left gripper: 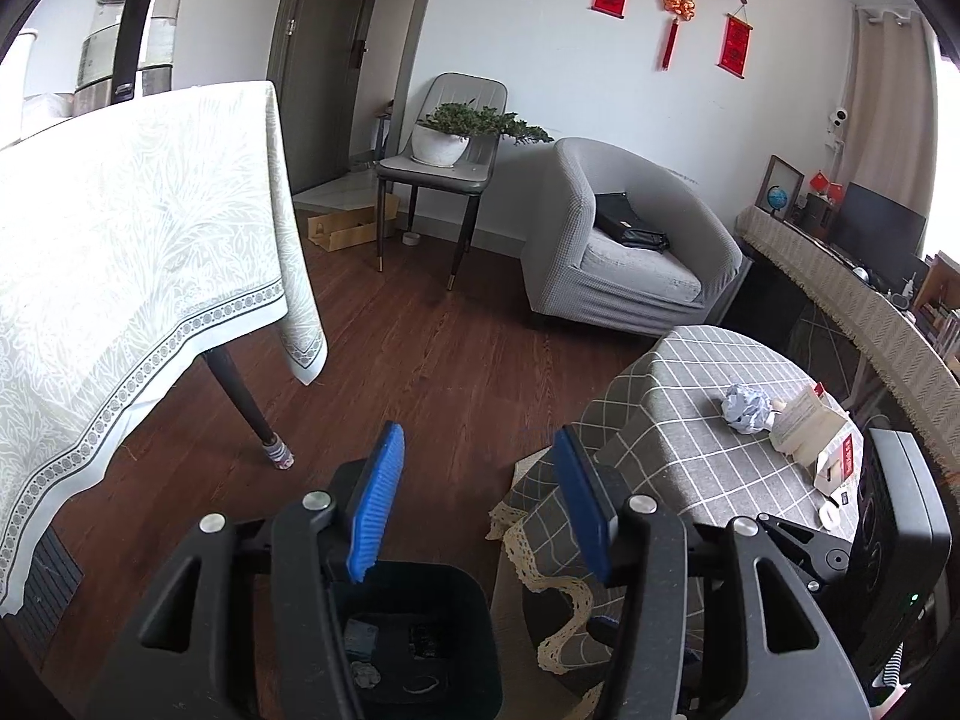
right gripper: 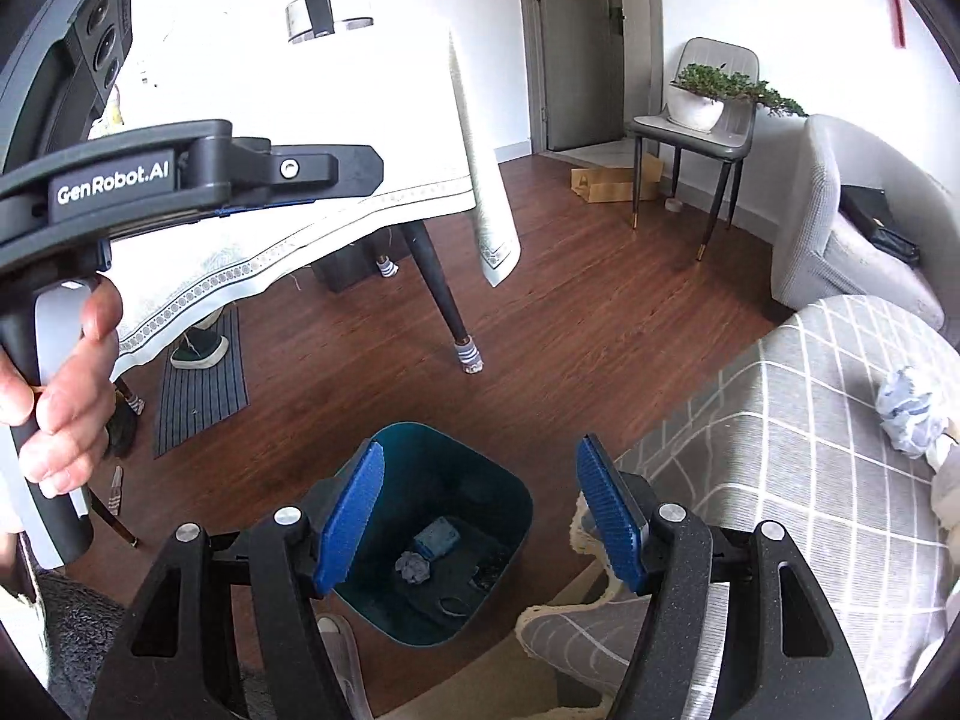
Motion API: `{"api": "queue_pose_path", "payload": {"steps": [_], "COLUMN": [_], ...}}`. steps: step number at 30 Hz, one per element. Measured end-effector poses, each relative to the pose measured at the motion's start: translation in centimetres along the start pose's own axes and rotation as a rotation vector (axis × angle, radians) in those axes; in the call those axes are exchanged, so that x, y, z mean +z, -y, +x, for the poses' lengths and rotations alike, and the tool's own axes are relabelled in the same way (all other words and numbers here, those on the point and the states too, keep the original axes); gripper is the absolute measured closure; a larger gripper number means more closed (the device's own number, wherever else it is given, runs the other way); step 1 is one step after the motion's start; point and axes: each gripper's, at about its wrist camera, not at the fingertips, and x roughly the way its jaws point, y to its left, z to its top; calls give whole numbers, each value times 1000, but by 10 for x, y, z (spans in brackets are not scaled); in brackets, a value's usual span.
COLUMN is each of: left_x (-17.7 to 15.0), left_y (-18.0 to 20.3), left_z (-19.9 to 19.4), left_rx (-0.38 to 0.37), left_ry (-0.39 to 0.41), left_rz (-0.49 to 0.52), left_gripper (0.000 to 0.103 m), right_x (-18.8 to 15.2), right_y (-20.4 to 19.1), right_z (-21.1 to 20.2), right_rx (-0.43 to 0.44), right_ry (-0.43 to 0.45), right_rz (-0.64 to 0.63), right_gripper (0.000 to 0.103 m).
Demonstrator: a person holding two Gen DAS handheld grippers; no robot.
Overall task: Collect trash
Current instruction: 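Move both open tools back over the table toward the remaining items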
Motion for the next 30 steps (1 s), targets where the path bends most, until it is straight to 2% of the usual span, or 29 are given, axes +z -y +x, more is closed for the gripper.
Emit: {"api": "queue_pose_path", "payload": {"steps": [8, 16, 21, 23, 24, 25, 30], "left_x": [-4, -12, -20, -24, -26, -27, -35], "left_y": [41, 88, 121, 137, 145, 152, 185], "left_z": [19, 34, 45, 48, 49, 51, 61], "left_rx": [-51, -91, -161, -182, -191, -200, -231], "left_ry": [-25, -42, -80, -84, -85, -89, -109], "left_rz": [23, 93, 148, 180, 195, 212, 274], "left_gripper": [36, 32, 25, 24, 24, 24, 24], "right_x": [-11, -29, -42, -47, -50, -53, -69], "right_y": [44, 81, 107, 119, 125, 132, 170], "right_z": [-36, -71, -94, -106, -112, -118, -149], "right_rx": [-77, -177, -244, -268, -279, -290, -326], "right_ry": [40, 66, 75, 86, 93, 105, 134], "right_rz": [56, 64, 71, 85, 93, 103, 171], "right_gripper": [33, 30, 30, 27, 18, 16, 16]}}
